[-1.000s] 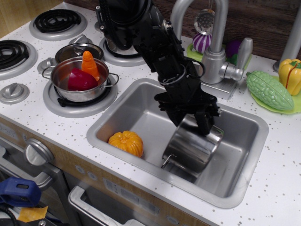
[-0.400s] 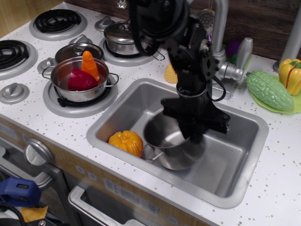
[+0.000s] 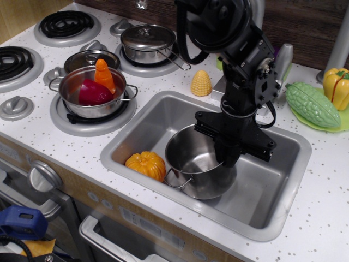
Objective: Flip pot upright in sink
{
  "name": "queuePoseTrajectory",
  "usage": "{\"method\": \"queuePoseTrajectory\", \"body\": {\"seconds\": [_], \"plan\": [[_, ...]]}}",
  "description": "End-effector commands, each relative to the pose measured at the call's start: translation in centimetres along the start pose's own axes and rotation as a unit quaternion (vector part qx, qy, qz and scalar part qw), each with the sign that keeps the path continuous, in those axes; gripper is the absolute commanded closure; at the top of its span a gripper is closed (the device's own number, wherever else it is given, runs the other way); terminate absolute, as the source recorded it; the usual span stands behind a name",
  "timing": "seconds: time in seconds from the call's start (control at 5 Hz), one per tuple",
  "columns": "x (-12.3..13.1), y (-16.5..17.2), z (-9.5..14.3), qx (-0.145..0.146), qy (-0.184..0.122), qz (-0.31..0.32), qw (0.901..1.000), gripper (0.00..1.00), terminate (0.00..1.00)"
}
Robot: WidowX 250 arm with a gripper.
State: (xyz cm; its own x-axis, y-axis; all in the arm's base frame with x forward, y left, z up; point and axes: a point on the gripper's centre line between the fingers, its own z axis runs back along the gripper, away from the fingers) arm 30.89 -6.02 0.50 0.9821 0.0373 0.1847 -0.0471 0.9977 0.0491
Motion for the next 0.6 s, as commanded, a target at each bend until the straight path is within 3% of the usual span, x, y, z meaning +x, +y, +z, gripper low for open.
{"method": "queuePoseTrajectory", "body": {"seconds": [0.0,0.2,0.4], "plan": [[0.98,-0.03,0.92,-0.001,-0.027,0.006,0.9996,0.00,0.00],[0.98,-0.03,0.92,-0.001,-0.027,0.006,0.9996,0.00,0.00],[0.98,-0.03,0.92,-0.001,-0.027,0.006,0.9996,0.00,1.00]]}}
